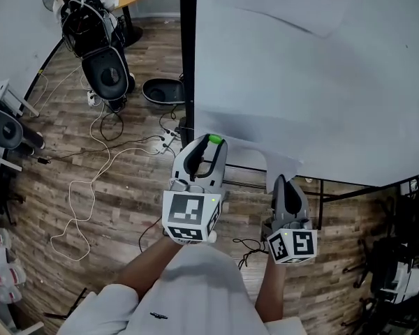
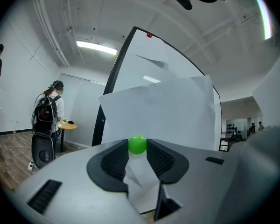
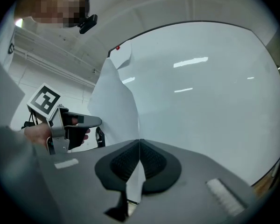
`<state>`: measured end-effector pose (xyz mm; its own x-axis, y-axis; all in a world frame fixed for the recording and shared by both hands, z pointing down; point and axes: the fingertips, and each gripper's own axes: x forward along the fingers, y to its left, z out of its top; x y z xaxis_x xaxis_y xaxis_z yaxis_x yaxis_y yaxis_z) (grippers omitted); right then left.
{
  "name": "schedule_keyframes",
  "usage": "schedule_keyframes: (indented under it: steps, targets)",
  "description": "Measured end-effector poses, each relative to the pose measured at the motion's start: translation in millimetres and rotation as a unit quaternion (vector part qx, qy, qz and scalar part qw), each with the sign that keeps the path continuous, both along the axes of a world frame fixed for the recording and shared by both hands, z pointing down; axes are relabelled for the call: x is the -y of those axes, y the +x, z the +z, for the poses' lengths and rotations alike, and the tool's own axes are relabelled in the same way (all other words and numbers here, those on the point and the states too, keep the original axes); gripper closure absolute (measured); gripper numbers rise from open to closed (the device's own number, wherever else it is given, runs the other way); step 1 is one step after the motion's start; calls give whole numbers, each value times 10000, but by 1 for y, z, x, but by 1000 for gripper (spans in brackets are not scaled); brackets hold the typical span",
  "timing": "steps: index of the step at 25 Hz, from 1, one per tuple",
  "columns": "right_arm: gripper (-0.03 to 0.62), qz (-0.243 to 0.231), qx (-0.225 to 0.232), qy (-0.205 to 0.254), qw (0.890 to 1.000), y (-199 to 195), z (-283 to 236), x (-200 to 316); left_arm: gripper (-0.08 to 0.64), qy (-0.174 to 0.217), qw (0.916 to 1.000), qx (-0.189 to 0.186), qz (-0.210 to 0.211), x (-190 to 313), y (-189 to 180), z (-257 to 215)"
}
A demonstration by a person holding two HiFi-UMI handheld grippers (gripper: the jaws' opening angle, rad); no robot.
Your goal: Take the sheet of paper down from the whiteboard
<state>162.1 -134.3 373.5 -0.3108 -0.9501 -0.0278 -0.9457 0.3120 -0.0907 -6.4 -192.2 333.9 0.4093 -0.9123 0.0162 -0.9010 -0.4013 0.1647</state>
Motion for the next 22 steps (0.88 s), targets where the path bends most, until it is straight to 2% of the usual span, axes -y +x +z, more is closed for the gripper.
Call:
schedule_keyframes:
  steps: [11,22]
  targets:
    - [583,955,77,64,9954,58,-1,-24,434,-180,9995,41,241,-8,1,20]
    - [583,1439,158,-468,9884,80,40,-42,434,-210,9992,65,347,-11,-5,22]
